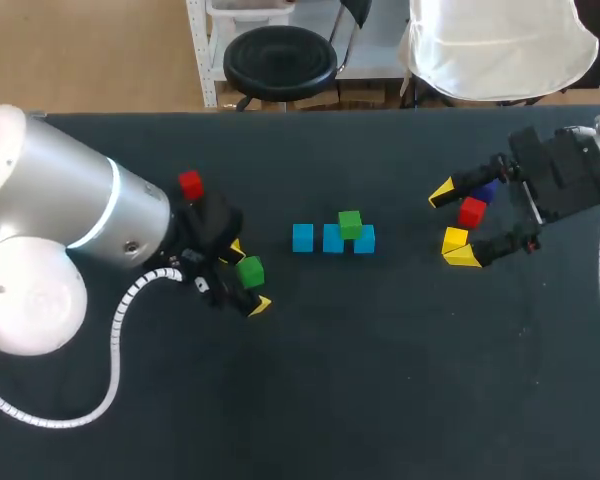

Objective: Place the blue cubes, place green cubes on the blue cubes, place the yellow cubes on the green cubes, then place the red cubes on the yellow cubes, and place purple cube on the red cubes.

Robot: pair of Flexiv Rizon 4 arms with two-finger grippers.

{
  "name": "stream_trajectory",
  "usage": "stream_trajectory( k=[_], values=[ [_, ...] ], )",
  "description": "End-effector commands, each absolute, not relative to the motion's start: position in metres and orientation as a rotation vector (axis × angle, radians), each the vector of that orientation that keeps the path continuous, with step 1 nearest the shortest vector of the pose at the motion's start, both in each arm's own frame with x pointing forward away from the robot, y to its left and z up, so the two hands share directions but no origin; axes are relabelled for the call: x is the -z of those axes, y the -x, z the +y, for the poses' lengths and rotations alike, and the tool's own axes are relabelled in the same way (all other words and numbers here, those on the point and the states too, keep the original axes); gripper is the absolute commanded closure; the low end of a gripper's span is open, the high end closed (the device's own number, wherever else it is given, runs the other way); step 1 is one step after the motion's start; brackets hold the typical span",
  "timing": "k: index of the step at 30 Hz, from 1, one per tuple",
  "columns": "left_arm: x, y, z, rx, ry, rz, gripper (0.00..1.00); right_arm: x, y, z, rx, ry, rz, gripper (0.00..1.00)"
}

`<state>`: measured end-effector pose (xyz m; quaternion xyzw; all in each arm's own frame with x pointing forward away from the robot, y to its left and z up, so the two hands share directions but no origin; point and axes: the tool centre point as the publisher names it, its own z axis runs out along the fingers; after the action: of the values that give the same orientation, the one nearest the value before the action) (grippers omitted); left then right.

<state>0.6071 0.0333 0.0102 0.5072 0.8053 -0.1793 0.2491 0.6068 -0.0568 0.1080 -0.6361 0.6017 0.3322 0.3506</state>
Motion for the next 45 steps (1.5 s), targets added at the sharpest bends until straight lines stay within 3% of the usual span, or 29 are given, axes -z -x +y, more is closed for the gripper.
stream_trajectory(
  k=[1, 12, 20, 45],
  values=[
    [-0.003, -0.618, 0.035, 0.521, -1.395, 2.193, 0.00, -0.108, -0.606, -0.057, -0.859, 1.646, 1.557, 0.00],
    [-0.014, -0.630, 0.038, 0.493, -1.437, 2.130, 0.00, -0.108, -0.606, -0.057, -0.859, 1.646, 1.557, 0.00],
    [-0.025, -0.643, 0.033, 0.553, -1.700, 1.961, 0.00, -0.108, -0.606, -0.057, -0.859, 1.646, 1.557, 0.00],
    [0.005, -0.639, 0.041, 0.472, -1.725, 2.092, 0.00, -0.108, -0.606, -0.057, -0.859, 1.646, 1.557, 0.00]
  ],
)
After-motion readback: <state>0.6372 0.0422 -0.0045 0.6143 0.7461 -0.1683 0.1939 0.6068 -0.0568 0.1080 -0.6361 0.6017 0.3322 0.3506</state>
